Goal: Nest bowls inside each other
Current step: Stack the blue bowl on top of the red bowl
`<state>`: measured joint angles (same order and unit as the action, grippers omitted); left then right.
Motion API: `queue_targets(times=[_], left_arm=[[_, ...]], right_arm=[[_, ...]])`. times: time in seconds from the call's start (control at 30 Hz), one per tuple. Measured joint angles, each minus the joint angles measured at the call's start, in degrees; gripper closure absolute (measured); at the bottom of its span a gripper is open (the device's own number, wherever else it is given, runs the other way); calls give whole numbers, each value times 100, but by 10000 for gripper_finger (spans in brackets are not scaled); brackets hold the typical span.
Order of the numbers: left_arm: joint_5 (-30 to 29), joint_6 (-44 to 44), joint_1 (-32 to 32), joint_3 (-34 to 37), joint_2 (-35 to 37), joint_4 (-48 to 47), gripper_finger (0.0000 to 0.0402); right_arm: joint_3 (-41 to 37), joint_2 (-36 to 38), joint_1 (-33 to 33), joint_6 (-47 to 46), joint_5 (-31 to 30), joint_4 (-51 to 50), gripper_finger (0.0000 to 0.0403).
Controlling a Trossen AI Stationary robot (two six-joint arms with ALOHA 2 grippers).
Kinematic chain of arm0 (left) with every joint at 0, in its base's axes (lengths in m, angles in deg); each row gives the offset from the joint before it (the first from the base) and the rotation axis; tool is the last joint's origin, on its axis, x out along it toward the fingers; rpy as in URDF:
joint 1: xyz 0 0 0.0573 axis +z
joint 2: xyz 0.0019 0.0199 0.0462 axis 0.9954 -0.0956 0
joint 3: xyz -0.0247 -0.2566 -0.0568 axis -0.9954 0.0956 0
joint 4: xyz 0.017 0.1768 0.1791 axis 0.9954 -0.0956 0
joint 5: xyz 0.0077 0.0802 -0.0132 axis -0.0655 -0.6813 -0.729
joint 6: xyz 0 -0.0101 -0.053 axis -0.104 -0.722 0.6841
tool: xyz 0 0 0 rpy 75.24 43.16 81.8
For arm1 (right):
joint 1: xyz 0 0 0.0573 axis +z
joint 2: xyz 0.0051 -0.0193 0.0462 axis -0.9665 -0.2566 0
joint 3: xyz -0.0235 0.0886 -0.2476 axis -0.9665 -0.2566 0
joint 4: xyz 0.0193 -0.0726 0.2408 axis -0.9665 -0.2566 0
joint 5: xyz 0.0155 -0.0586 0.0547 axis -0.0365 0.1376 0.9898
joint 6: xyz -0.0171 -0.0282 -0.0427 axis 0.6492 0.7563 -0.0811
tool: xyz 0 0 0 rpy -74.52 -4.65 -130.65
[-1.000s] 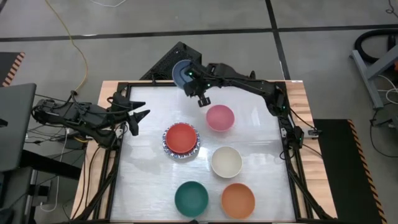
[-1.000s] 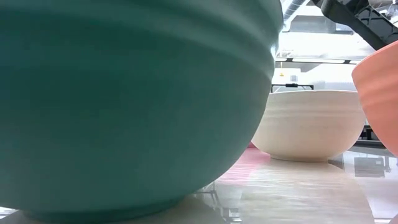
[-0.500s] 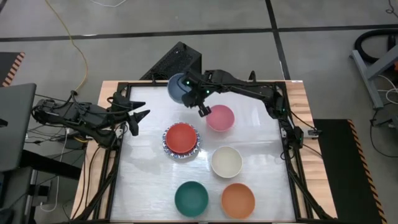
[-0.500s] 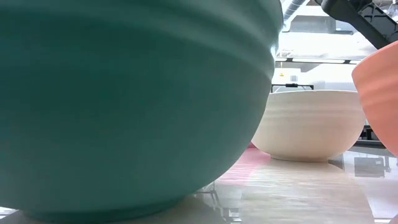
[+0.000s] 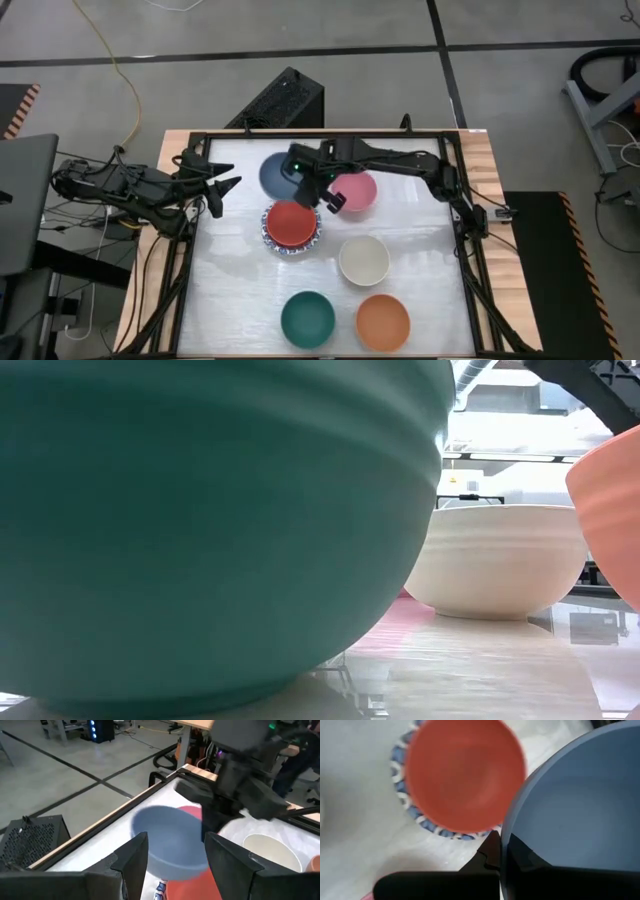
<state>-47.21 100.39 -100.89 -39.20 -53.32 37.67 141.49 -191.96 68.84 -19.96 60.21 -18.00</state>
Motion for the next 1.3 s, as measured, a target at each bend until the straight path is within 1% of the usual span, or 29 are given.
queue_targets(times=[0.2, 0.43, 0.7, 0.8, 1.3], left_arm=[[2, 152, 2, 0, 1, 2, 216], [4, 203, 2, 0, 2, 2, 216], [8, 205, 1, 0, 2, 2, 216], [9, 205, 2, 0, 1, 3, 216], [109, 205, 2, 0, 2, 6, 216]], right_arm=[[0, 0, 248, 484, 24, -179, 391], [-94, 0, 355, 562, 26, -232, 391], [-327, -89, 398, 276, -13, -168, 391], [-556, -90, 446, 259, -11, 91, 391], [-577, -286, 520, -125, 37, 187, 391]])
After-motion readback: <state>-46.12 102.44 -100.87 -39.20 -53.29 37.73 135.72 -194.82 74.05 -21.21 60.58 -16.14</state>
